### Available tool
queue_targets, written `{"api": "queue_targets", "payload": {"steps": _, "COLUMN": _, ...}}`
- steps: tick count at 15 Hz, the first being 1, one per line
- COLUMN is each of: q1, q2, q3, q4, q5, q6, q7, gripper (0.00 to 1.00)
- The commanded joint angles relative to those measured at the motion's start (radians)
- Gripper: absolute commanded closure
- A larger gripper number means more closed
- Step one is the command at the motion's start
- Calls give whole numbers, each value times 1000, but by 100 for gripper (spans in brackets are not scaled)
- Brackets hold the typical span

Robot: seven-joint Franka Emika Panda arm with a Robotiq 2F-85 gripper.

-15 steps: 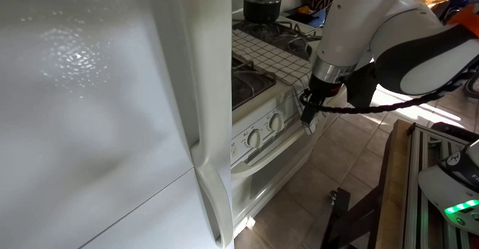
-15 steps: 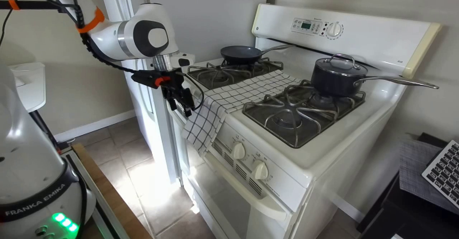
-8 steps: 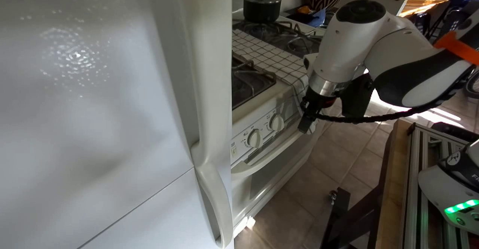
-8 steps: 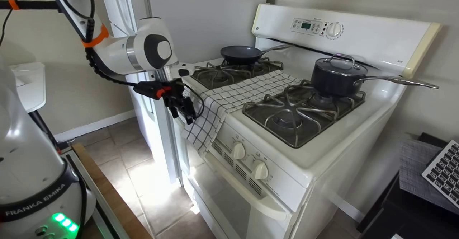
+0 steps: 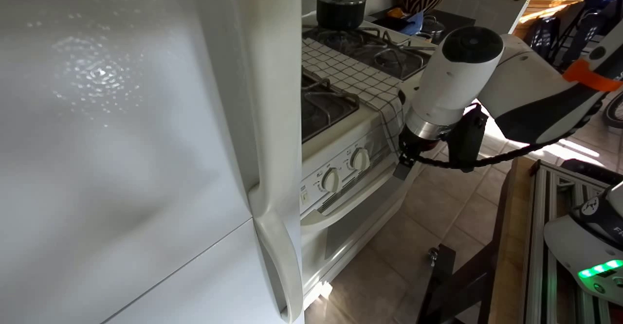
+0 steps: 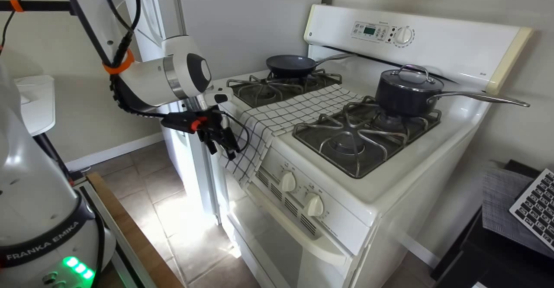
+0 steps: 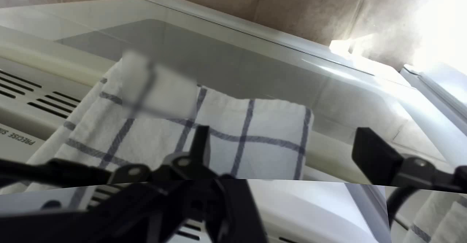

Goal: Fold the tea towel on the stove

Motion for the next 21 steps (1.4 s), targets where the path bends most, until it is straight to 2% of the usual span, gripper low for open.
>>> {"api": "queue_targets", "payload": {"steps": 1, "q1": -13, "q2": 43, "q3": -15, "q4": 0, "q5": -126, "q6": 48, "q7": 121, "gripper": 0}}
{"api": "queue_targets", "payload": {"steps": 4, "q1": -22, "q2": 63, "q3": -10, "q4": 1, "q5": -108, "q6": 94, "q7": 108, "gripper": 0}}
{"api": "queue_targets", "payload": {"steps": 7, "q1": -26, "q2": 64, "q3": -15, "q4": 1, "q5": -140, "q6": 131, "q7": 135, "gripper": 0}}
{"api": "queue_targets", "payload": {"steps": 15, "q1": -31, "q2": 49, "q3": -20, "q4": 17, "q5": -182, "q6": 127, "q7": 155, "gripper": 0}}
{"api": "queue_targets", "payload": {"steps": 16, "q1": -31, "q2": 35, "q3": -21, "q4": 4, "q5": -175, "q6": 127, "q7": 149, "gripper": 15}}
{"api": "queue_targets", "payload": {"steps": 17, "q1": -31, "q2": 31, "q3": -22, "q4": 0, "q5": -174, "q6": 127, "q7": 149, "gripper": 26}}
{"api": "queue_targets", "payload": {"steps": 21, "q1": -31, "q2": 35, "q3": -21, "q4": 6, "q5": -188, "q6": 126, "q7": 190, "gripper": 58}}
